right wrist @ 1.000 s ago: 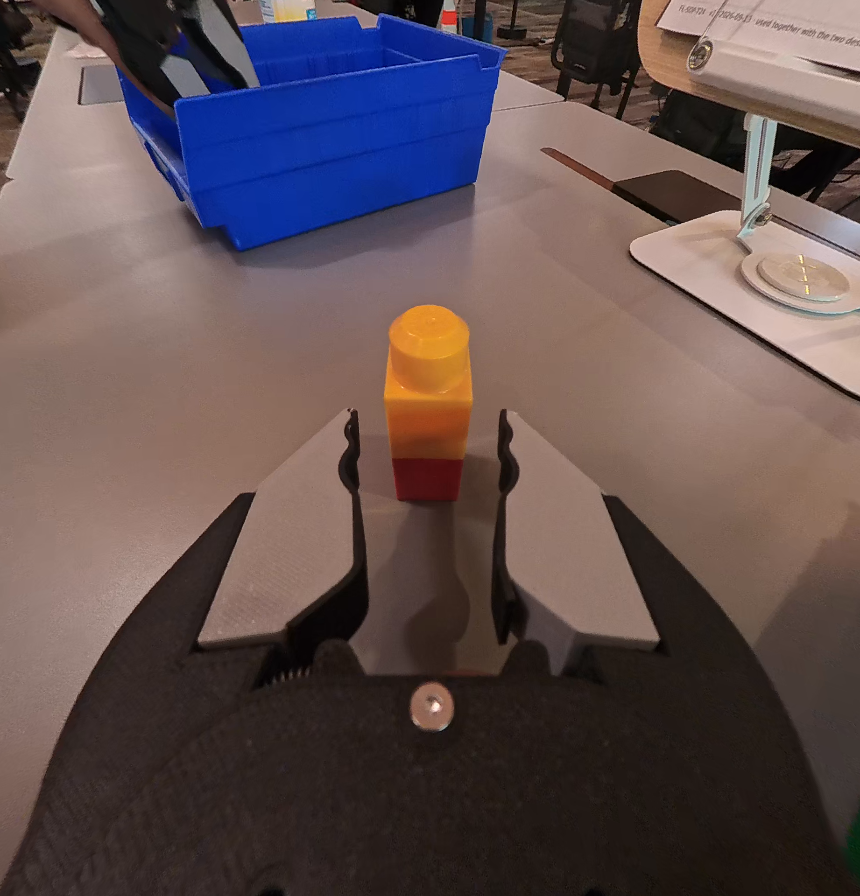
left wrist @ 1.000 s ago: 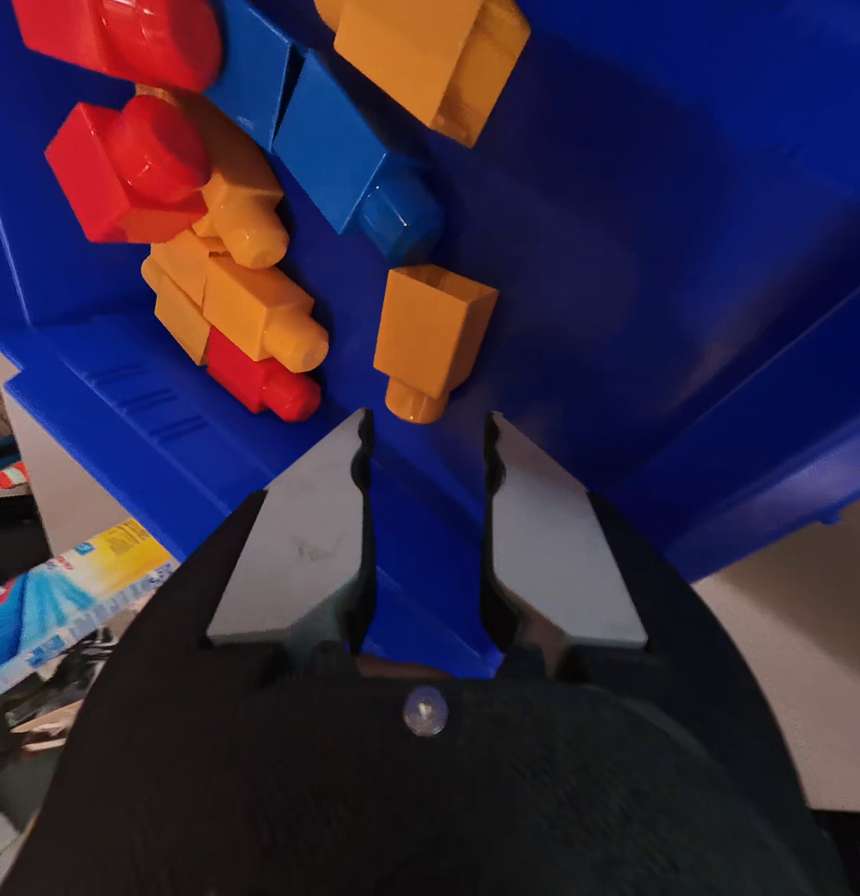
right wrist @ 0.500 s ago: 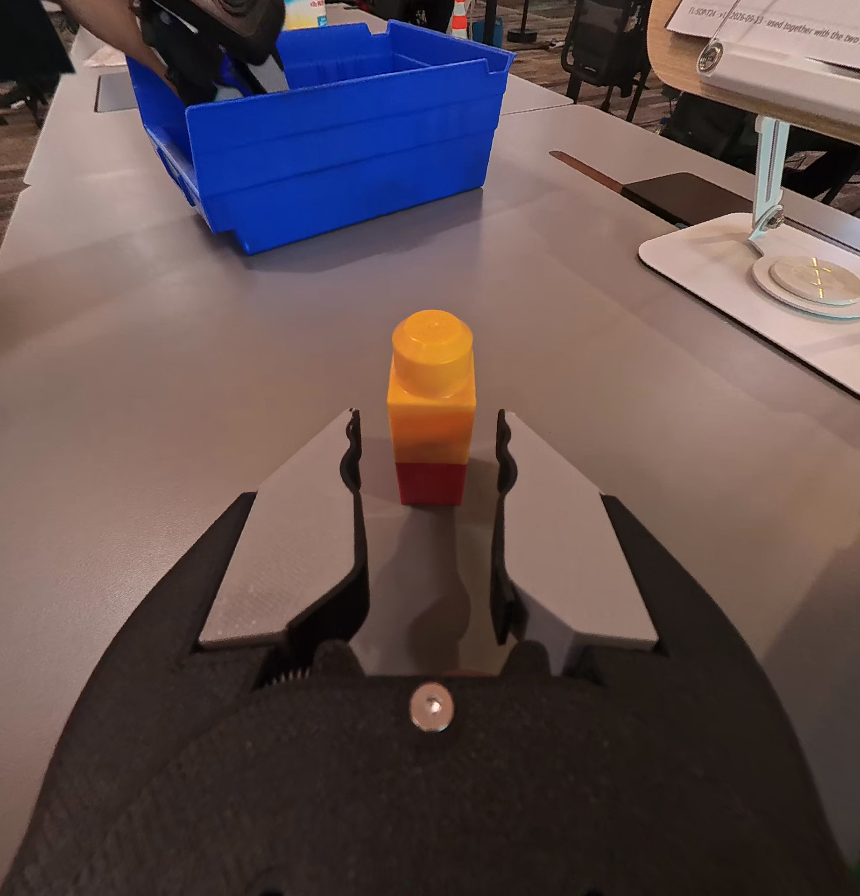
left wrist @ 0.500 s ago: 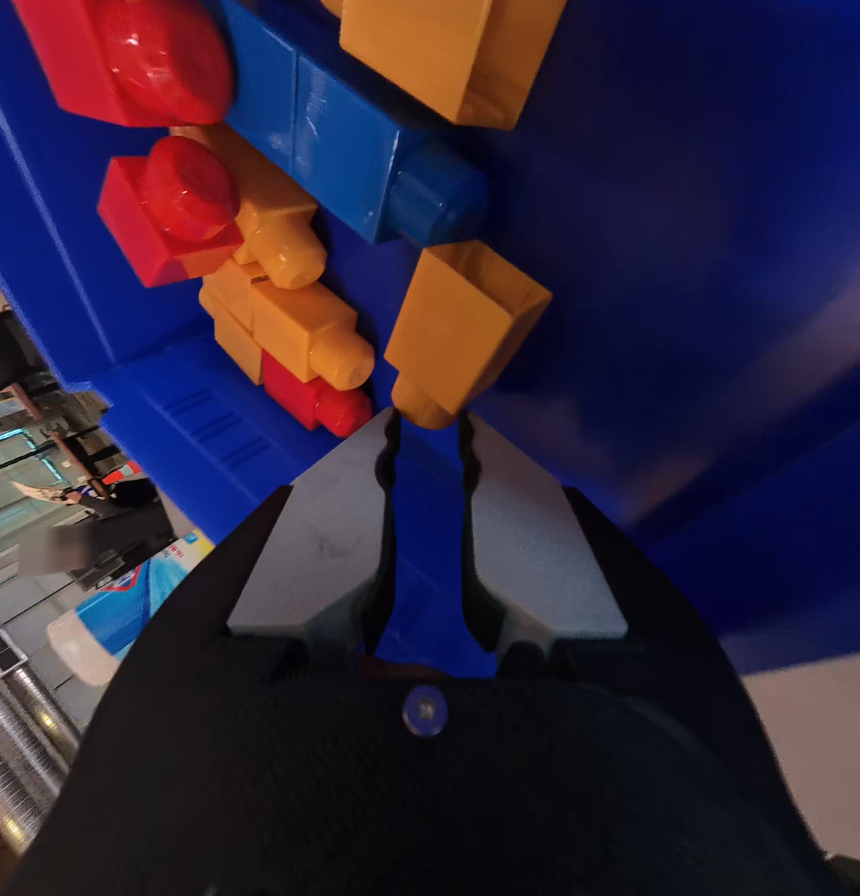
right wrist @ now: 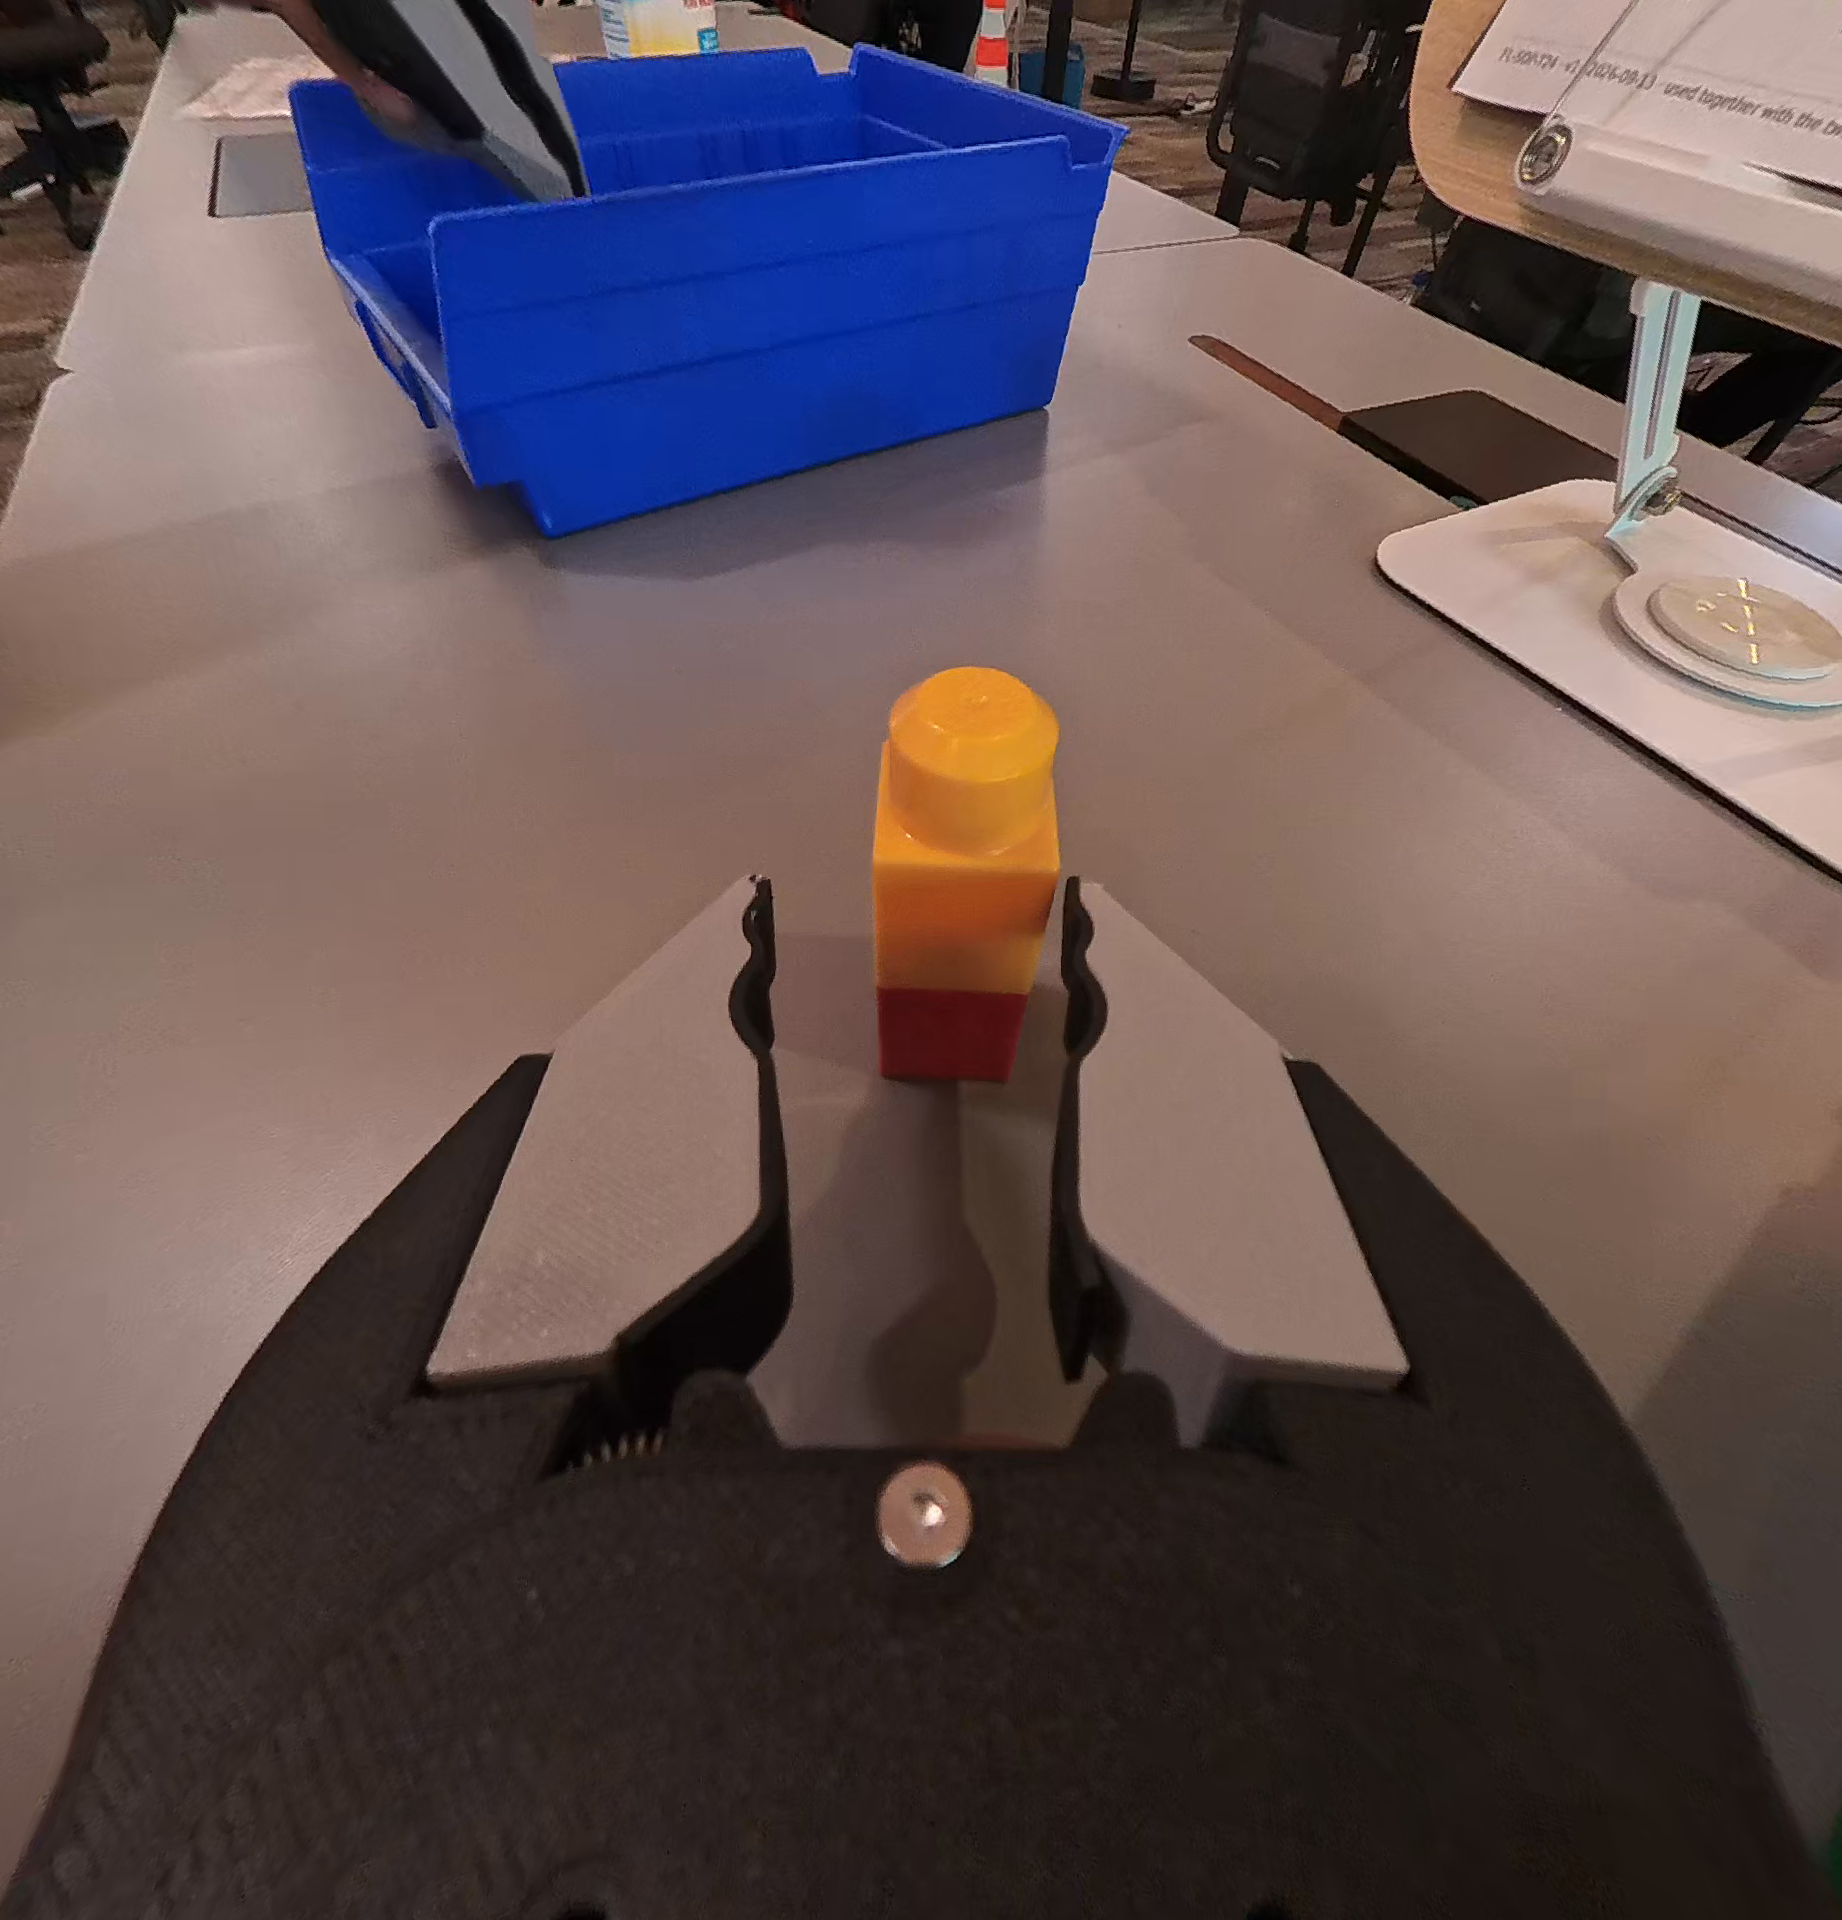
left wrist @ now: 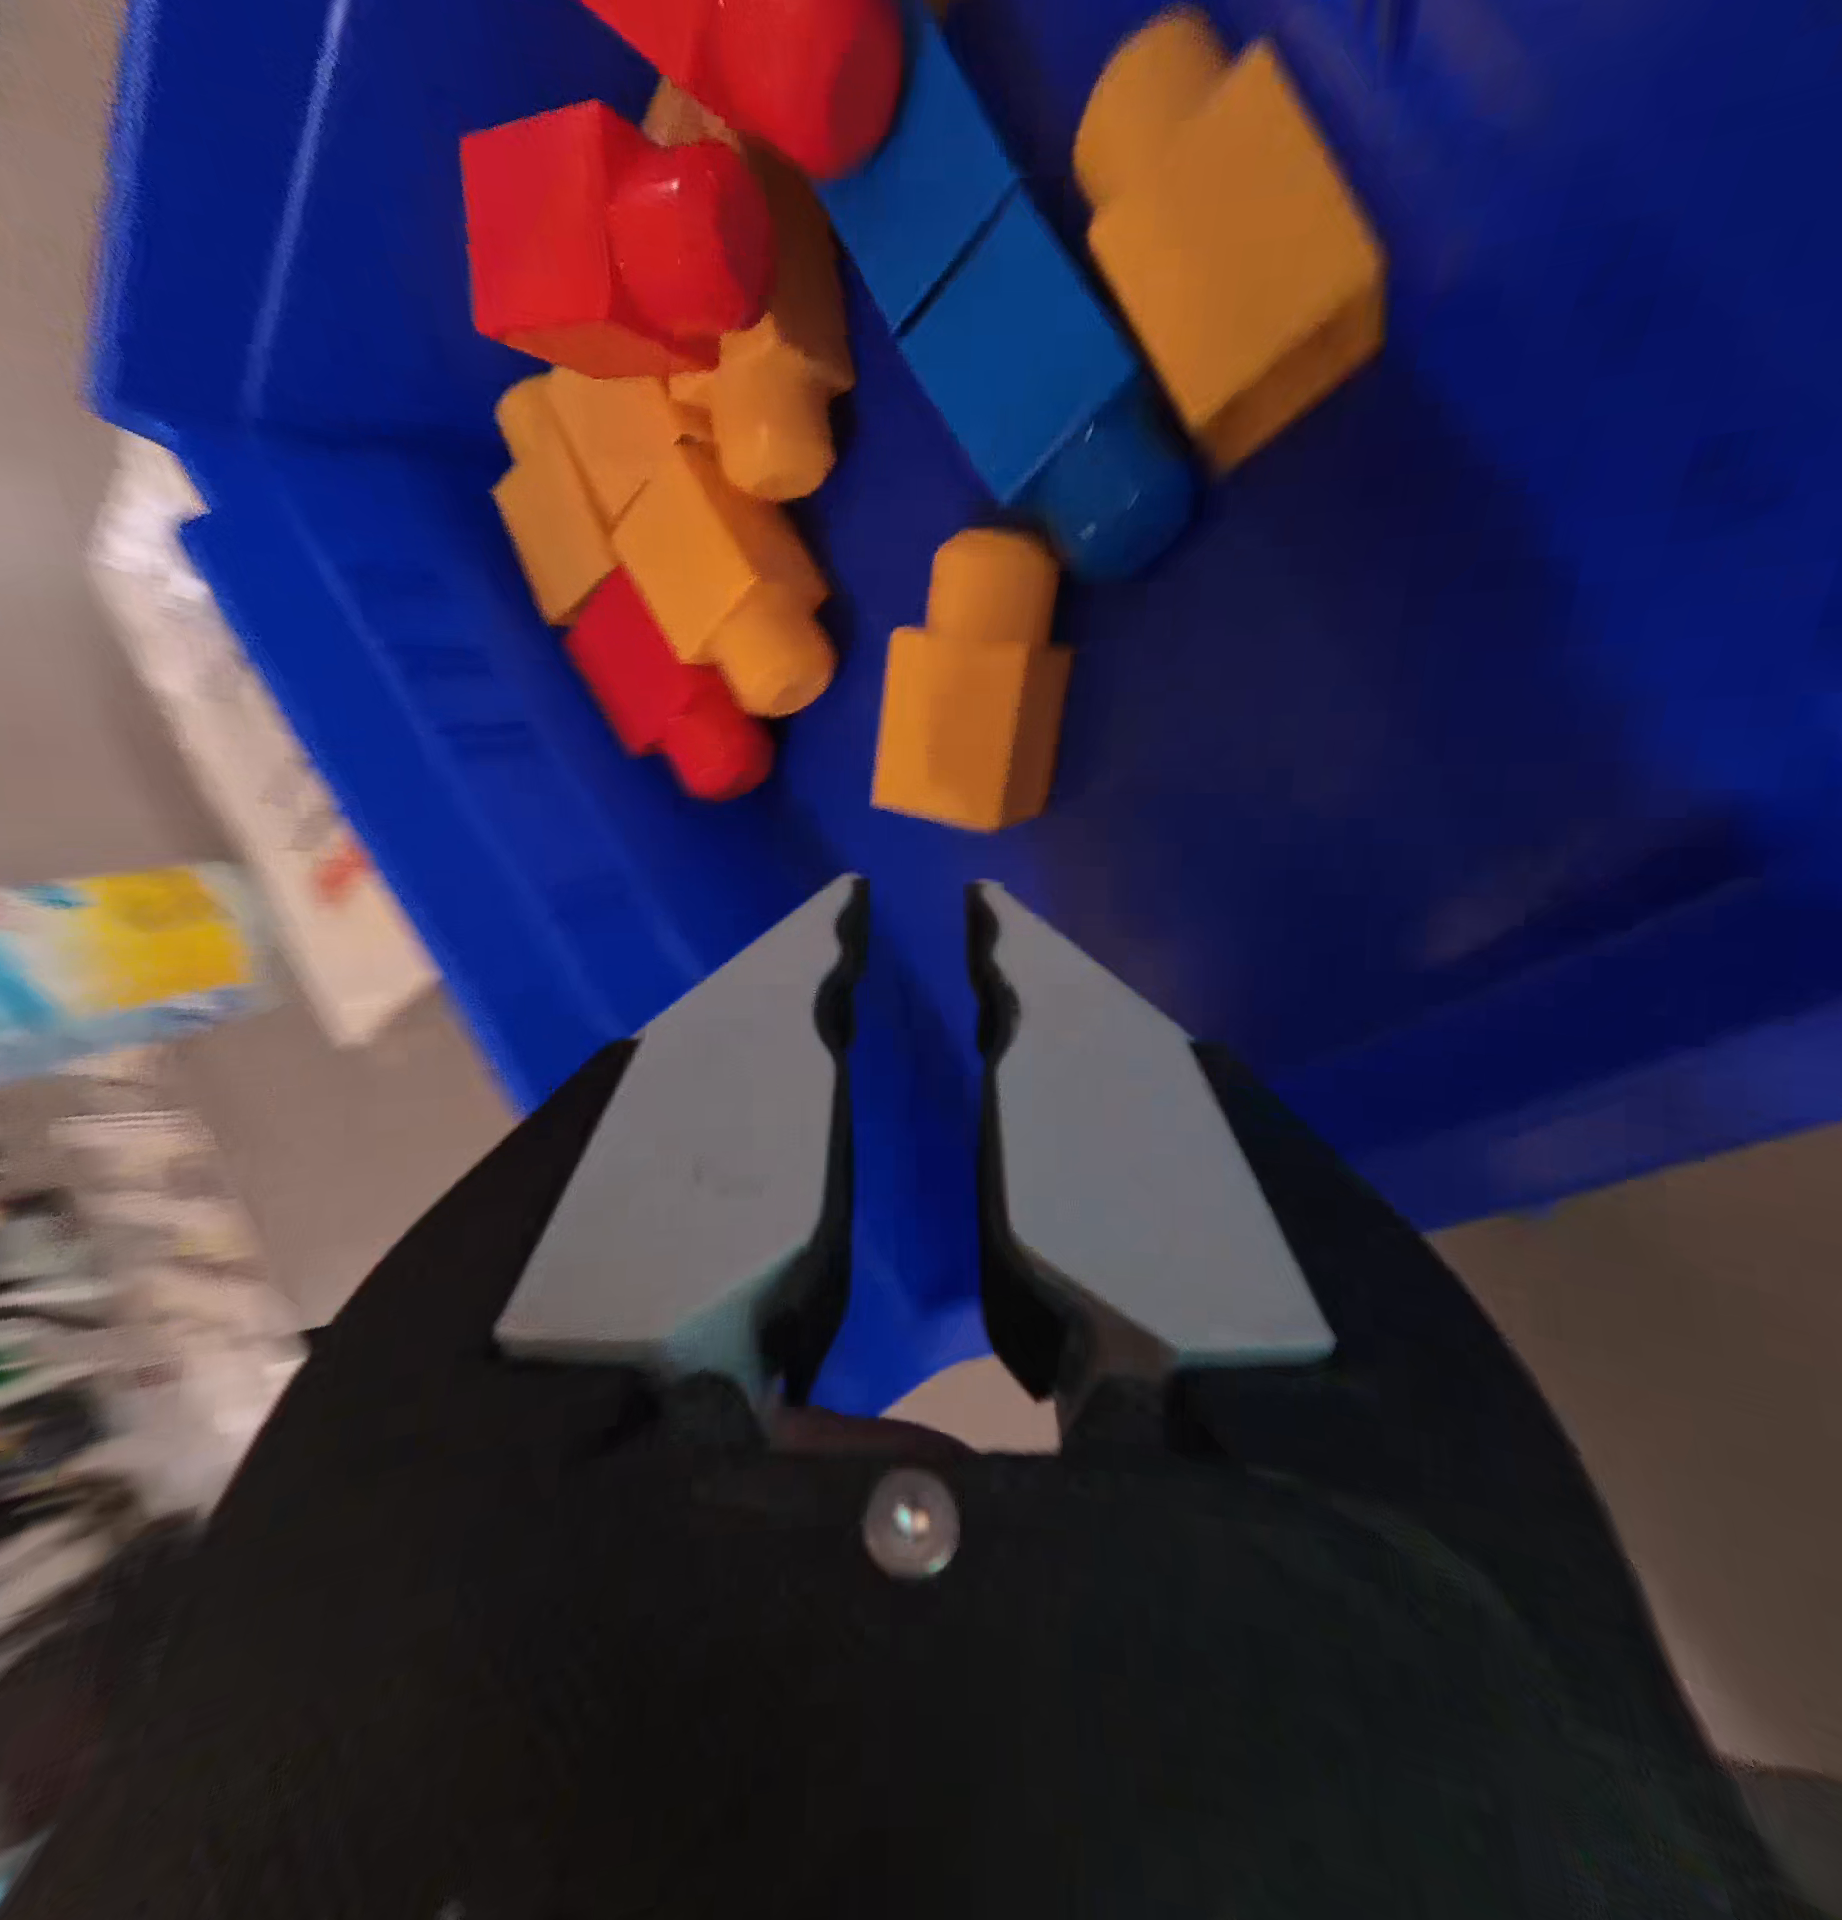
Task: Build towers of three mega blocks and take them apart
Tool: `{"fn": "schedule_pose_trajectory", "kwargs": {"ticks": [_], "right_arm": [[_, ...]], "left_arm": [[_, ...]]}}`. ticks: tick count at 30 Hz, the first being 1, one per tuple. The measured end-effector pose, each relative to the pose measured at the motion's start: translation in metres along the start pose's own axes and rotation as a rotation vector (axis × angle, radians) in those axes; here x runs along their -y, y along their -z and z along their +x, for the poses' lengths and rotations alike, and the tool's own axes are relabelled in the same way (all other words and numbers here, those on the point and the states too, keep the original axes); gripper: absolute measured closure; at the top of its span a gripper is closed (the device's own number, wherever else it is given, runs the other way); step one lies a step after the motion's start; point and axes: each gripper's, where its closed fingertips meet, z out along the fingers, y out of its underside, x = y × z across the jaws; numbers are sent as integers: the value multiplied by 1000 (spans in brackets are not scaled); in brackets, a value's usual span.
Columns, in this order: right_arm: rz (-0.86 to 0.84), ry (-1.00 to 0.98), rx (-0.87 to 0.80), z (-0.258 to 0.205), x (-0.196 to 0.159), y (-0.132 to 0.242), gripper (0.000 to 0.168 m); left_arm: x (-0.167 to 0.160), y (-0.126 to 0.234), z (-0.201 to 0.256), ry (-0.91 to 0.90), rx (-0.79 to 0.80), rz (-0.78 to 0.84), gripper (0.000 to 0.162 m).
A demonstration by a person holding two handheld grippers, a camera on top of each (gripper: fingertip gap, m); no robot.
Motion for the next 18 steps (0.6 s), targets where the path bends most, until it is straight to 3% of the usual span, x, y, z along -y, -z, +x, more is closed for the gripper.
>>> {"fn": "schedule_pose_trajectory", "kwargs": {"ticks": [3, 6, 11, 14, 15, 18], "right_arm": [[5, -7, 1, 0, 1, 1, 116], [6, -9, 4, 0, 1, 1, 116], [0, -6, 25, -2, 0, -2, 115], [-12, -3, 36, -3, -1, -5, 115], [-12, -5, 39, -3, -1, -5, 115], [-7, -11, 45, -2, 0, -6, 115]], "left_arm": [[15, -16, 22, 218, -165, 65, 109], [14, -37, 25, 159, -133, 30, 94], [21, -53, 12, 24, -29, 14, 106], [28, -57, 11, -8, -41, 12, 111], [28, -58, 13, -7, -64, 5, 121], [28, -60, 14, 9, -104, 9, 122]]}}
